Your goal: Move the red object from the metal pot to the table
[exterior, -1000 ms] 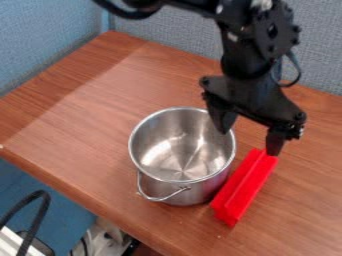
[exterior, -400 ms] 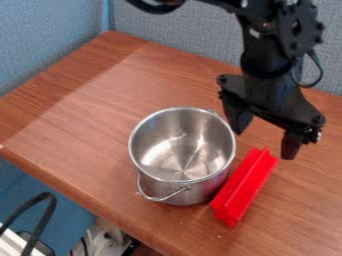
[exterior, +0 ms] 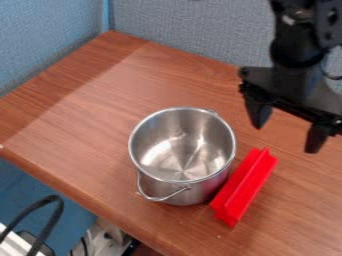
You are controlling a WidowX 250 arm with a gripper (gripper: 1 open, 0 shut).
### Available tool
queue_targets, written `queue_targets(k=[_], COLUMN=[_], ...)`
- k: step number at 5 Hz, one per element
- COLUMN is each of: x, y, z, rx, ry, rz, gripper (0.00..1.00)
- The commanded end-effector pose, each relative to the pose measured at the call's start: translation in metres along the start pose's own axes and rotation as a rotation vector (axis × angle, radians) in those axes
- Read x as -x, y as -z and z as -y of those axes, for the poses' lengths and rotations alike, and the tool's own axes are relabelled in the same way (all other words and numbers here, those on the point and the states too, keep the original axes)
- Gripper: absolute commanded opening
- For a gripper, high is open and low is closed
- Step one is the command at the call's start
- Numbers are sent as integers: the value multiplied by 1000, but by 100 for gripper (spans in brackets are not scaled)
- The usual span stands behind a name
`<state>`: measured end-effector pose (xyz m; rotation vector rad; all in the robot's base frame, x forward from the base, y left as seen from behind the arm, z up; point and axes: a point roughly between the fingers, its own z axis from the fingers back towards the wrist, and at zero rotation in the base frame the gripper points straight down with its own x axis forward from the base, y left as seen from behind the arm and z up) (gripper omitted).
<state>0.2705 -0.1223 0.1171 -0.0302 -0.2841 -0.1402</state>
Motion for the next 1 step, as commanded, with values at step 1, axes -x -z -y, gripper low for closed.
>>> queue_targets(k=[1], x=[-18], y=[5], z=[16], rx=[11], ry=[18], rz=[41], gripper=[100])
